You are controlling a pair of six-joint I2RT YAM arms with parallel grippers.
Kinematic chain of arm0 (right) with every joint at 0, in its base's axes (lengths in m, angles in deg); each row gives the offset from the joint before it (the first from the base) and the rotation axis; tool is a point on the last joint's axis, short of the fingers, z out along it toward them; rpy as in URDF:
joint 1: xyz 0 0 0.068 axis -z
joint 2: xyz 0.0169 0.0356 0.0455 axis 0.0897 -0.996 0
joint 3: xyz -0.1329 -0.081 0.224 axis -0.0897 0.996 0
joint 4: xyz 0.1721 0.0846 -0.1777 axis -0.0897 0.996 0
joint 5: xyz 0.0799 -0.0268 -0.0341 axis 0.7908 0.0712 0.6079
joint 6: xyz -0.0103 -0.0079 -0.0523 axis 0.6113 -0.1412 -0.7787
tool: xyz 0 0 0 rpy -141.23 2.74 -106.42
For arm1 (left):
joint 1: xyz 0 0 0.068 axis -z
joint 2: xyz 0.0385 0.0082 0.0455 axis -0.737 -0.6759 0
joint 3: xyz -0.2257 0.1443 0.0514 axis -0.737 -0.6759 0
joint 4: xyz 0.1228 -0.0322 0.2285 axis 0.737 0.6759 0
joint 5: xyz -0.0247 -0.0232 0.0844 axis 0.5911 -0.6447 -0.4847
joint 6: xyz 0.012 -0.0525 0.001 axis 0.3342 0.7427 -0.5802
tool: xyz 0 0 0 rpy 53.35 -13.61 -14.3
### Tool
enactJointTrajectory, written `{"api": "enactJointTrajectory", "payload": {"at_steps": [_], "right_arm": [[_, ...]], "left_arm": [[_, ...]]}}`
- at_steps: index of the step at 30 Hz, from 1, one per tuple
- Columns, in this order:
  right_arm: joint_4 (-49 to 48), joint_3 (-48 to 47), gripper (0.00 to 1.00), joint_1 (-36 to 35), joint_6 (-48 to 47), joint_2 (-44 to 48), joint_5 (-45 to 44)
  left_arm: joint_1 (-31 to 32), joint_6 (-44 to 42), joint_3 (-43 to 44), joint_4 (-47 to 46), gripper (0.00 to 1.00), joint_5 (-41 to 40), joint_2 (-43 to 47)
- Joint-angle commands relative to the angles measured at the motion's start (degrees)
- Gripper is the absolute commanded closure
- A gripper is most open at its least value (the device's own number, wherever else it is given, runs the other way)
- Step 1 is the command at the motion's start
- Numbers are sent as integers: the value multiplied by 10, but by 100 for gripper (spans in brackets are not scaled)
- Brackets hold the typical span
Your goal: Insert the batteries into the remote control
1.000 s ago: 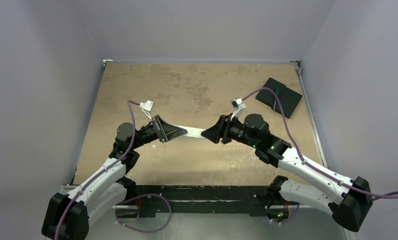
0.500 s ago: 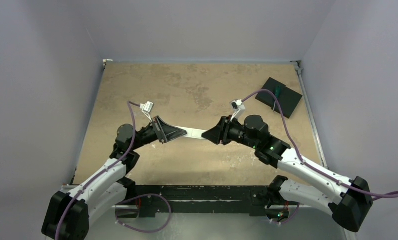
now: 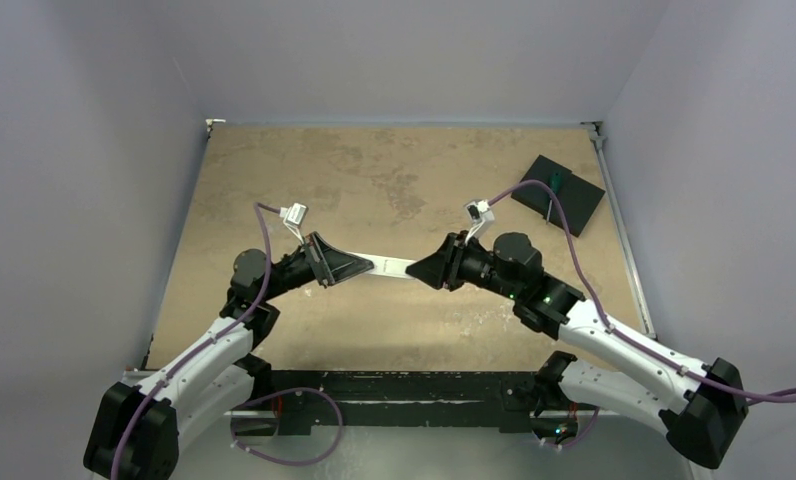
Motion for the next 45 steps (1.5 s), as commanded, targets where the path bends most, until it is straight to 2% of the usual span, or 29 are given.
{"api": "enactJointTrajectory", "payload": {"at_steps": [1,9,12,36,45], "right_arm": [[-10,7,95,3,-5,15,-9],[-5,14,95,4,-9,26,-11],[-6,16,100,5,-10,27,-7],[-31,36,100,5,-19,63,21],[-1,17,100,4,-40,74,-5]], "left_arm": [[-3,4,-1,-29,100,-2,3],[-3,4,-1,-28,100,-4,1],[-3,4,-1,-27,100,-5,-1],[-3,-14,0,0,100,-17,-8],[-3,-79,31,116,100,-42,-8]]}}
